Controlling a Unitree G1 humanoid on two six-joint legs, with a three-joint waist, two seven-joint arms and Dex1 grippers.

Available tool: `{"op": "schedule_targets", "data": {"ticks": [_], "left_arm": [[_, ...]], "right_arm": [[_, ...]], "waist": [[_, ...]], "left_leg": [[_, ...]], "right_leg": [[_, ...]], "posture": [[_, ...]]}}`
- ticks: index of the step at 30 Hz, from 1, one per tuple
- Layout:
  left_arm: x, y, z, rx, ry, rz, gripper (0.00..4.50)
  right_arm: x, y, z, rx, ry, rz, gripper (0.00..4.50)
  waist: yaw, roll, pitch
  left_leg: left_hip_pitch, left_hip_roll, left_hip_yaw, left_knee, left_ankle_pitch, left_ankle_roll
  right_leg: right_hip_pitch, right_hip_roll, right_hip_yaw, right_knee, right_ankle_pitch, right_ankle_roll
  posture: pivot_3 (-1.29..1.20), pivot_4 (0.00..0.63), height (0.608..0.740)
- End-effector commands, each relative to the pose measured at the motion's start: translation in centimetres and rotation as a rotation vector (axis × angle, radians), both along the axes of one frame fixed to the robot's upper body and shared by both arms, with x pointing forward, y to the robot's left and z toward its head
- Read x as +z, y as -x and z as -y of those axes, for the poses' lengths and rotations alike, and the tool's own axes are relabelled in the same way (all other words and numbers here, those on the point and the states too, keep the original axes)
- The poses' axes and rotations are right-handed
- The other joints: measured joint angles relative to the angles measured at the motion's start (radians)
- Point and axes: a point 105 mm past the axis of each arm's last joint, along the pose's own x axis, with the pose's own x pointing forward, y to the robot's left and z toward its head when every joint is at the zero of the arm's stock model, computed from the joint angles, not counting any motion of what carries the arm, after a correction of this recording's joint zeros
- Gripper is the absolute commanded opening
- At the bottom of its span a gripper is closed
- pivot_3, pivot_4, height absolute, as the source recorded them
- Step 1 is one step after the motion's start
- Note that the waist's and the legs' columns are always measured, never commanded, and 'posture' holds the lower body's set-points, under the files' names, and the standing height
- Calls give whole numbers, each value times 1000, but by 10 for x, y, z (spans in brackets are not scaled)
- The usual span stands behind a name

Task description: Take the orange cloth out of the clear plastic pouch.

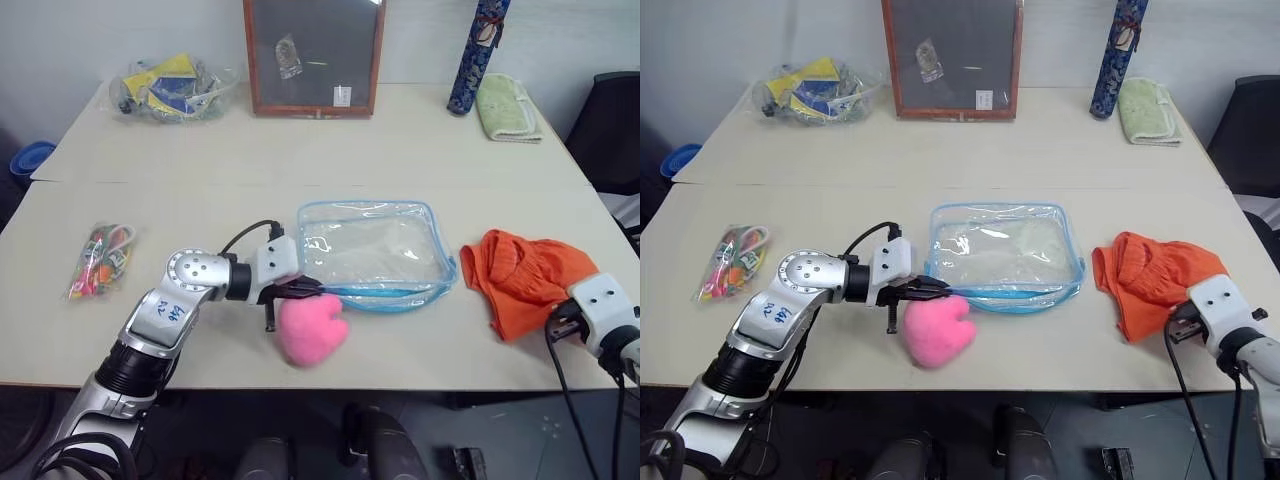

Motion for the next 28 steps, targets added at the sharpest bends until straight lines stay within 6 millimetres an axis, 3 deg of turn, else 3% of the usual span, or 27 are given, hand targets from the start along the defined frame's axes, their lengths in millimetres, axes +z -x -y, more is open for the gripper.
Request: {"op": "schedule_targets", "data": {"ticks": [1, 2, 5, 9, 13, 15, 20, 23, 28], "left_arm": [[6, 6, 6, -44, 17, 17, 0], [6, 6, 6, -48, 17, 15, 0], [10, 6, 7, -51, 45, 1, 667], [18, 11, 4, -75, 77, -30, 1857], [30, 6, -4, -38, 137, -42, 3098], [40, 8, -17, -39, 172, -73, 3705], [65, 5, -75, 20, 201, -105, 3717], [69, 7, -107, 24, 152, -91, 3717], [81, -1, -134, 60, 121, -81, 3717]], "right_arm": [[1, 2, -10, 36, 49, 0, 22], [-2, 4, -11, 48, 71, -13, 258], [-5, 15, -15, 127, 173, -56, 1038], [4, 28, -21, 174, 155, -63, 2367], [14, 50, -31, 206, -26, -100, 3734], [30, 63, -29, 197, -150, -91, 4454], [62, 108, 9, 84, -343, -125, 4485], [74, 129, 15, 80, -449, -153, 4485], [87, 132, 23, 64, -490, -97, 4485]], "waist": [[0, 0, 0], [0, 0, 0], [0, 0, 0], [0, 0, 0], [1, 0, 0], [1, 0, 0], [0, 1, 0], [1, 1, 0], [1, 0, 0]], "left_leg": [[0, 0, 0, 0, 0, 0], [0, 0, 0, 0, 0, 0], [0, 0, 0, -1, 0, 0], [0, 0, 0, -1, 0, 0], [1, 0, 0, -1, 0, 0], [0, 0, 0, -1, 0, 0], [1, 0, 0, -3, 0, 0], [2, 0, 0, -5, 0, 0], [2, -1, 0, -6, -1, 2]], "right_leg": [[0, 0, 0, 0, 0, 0], [0, 0, 0, 0, 0, 0], [0, 0, 0, 0, 0, 0], [1, 0, 0, 0, 0, 0], [0, 1, 0, 0, 0, 0], [1, 0, 0, -1, 0, 0], [0, 1, 0, -1, 0, 0], [1, 1, 0, -2, -1, -1], [0, 1, 0, -3, -1, 0]], "posture": [[0, 150, 740], [0, 150, 740], [0, 150, 740], [0, 150, 740], [0, 150, 740], [0, 150, 740], [0, 150, 740], [0, 150, 740], [0, 150, 740]]}}
